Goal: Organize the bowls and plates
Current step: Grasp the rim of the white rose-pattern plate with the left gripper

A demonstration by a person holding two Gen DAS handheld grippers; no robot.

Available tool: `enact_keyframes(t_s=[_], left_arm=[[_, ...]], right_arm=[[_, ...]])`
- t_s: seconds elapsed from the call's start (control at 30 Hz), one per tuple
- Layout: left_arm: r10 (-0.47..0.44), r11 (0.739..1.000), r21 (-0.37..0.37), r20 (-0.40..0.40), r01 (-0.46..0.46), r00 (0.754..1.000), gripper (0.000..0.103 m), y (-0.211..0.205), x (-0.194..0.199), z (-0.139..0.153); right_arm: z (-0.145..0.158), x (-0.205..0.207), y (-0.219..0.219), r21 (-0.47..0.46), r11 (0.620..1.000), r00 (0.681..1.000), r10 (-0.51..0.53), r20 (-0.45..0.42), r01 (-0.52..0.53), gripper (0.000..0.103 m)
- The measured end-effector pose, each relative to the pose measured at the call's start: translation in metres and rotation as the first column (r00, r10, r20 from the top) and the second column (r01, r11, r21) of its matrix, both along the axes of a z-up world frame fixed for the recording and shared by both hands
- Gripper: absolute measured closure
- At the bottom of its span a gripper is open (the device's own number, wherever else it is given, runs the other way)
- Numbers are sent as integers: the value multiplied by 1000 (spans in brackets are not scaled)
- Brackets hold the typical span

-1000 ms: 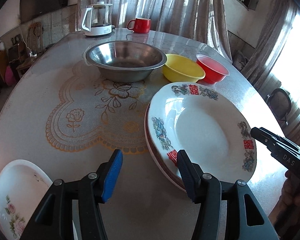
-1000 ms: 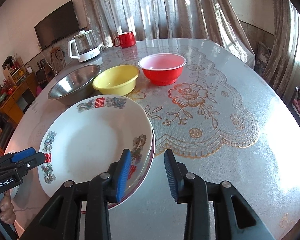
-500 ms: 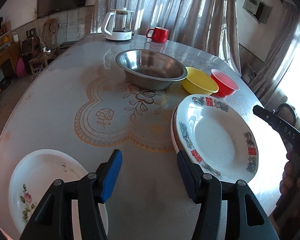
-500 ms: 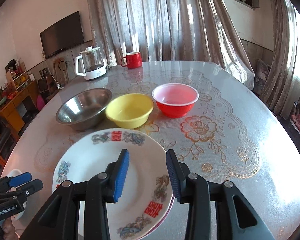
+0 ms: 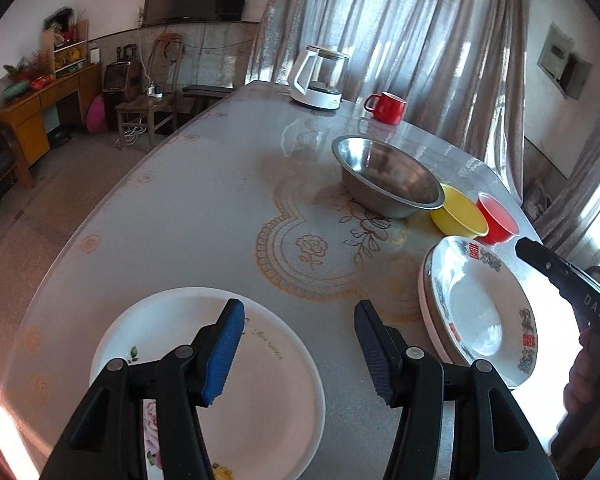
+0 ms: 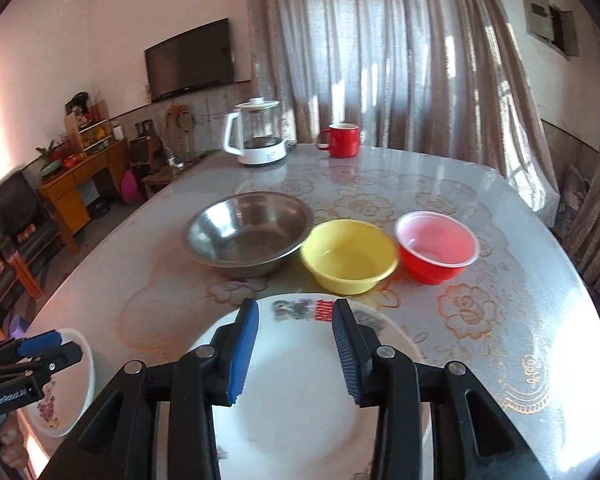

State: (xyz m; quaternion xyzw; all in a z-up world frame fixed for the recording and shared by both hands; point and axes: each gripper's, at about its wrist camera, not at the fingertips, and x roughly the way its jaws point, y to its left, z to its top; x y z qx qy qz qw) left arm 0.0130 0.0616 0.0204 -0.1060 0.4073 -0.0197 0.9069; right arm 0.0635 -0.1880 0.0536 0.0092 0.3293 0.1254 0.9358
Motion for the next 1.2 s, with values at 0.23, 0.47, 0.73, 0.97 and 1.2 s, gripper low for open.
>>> enact_keyframes(t_s=[0.23, 0.47, 0.73, 0.97, 1.2], left_arm=[[81, 997, 18, -4, -81, 997, 45, 25, -16, -1], [191, 981, 29, -13, -190, 982, 45, 66, -35, -5], [261, 965, 44, -60, -258, 964, 45, 92, -50, -25], [282, 958, 74, -102, -276, 954, 51, 101, -53, -45], [219, 974, 73, -106, -213, 970, 65, 95, -47, -56]], right_arm=[[-24, -19, 51, 61, 961, 960, 274, -54, -271, 65], [-49, -30, 89, 158, 886, 879, 457, -137, -436, 65], [-73, -30, 119, 199, 854, 829, 516, -216, -480, 65], [-90, -20, 137, 206, 854, 814, 519, -261, -478, 65], [-98, -11, 152, 189, 856, 815, 517, -264, -482, 70]])
